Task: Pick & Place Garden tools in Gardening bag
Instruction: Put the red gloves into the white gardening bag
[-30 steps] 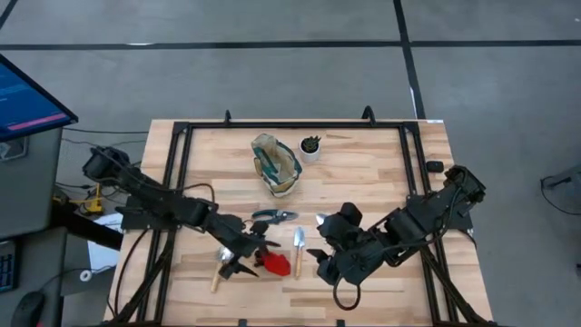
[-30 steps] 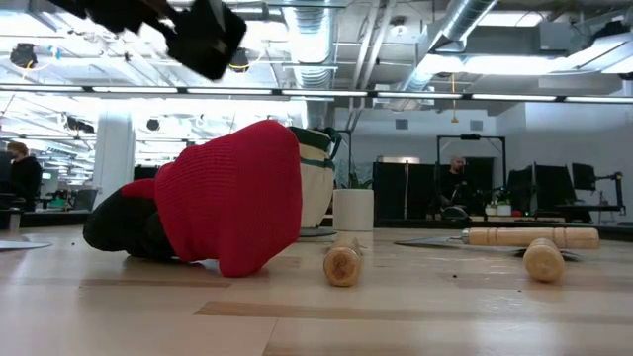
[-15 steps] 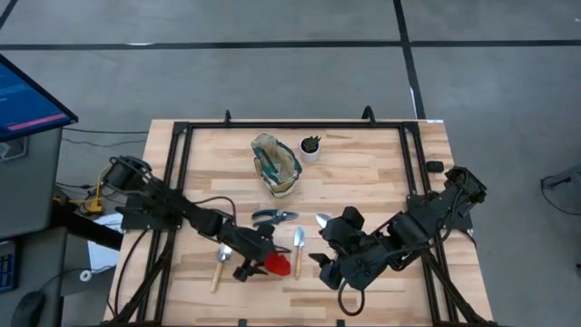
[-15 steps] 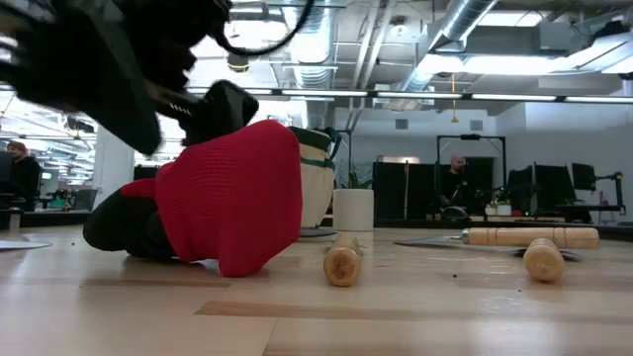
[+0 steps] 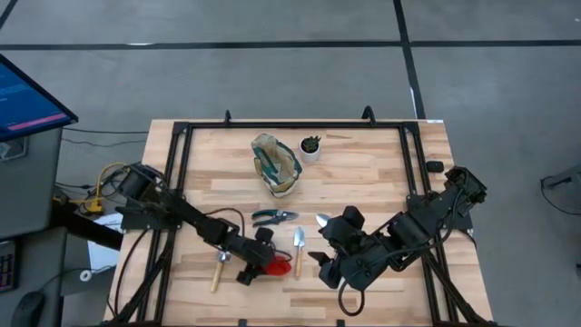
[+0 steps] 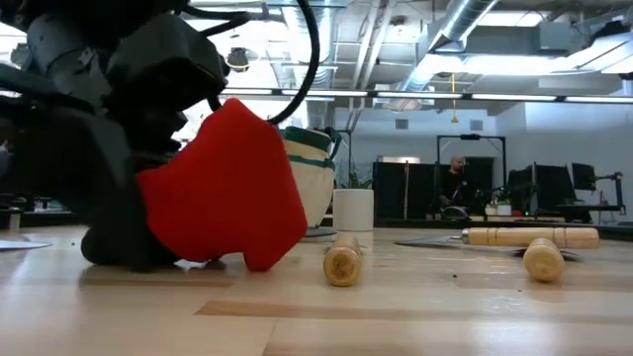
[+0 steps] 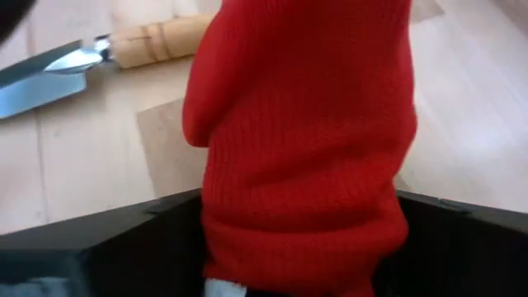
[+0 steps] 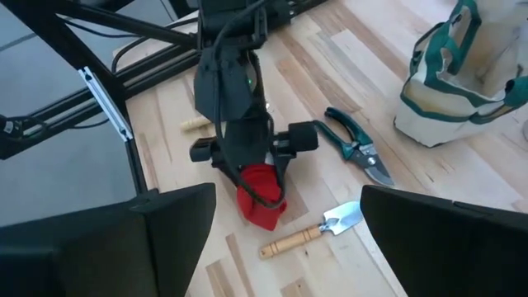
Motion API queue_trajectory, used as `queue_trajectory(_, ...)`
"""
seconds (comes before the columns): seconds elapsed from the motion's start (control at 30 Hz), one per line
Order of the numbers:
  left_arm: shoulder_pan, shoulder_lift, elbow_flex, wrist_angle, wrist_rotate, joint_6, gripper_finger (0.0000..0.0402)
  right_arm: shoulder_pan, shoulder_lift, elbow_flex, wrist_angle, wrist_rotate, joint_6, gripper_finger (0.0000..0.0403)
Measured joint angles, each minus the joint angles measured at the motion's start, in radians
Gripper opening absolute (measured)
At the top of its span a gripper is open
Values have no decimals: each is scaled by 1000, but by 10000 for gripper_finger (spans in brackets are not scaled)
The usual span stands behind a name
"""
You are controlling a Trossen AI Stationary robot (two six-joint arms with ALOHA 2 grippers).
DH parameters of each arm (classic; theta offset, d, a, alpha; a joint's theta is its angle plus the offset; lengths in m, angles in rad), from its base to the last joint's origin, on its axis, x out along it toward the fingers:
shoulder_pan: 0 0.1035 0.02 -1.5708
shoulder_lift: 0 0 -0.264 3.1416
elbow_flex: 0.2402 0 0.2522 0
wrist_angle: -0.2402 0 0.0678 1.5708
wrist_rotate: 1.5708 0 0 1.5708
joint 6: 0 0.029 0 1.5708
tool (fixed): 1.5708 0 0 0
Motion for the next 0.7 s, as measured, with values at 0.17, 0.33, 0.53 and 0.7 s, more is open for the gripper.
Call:
queue_trajectory(0.17,5,-77,-4,-25,10,-103,121,0,0,0,0,40,-17,296)
queue_trajectory(0.33,34,-266,-2,-71,3,-165,34,6,-13,-2,-1,102,-70,290)
queue_trajectory(0.53,104,-611,-2,-188,-234,-174,34,29,-75,-1,-12,244,-98,284)
queue_trajectory(0.7,278,-800,-1,-192,-459,-117,33,45,-121,0,-24,334,-106,284)
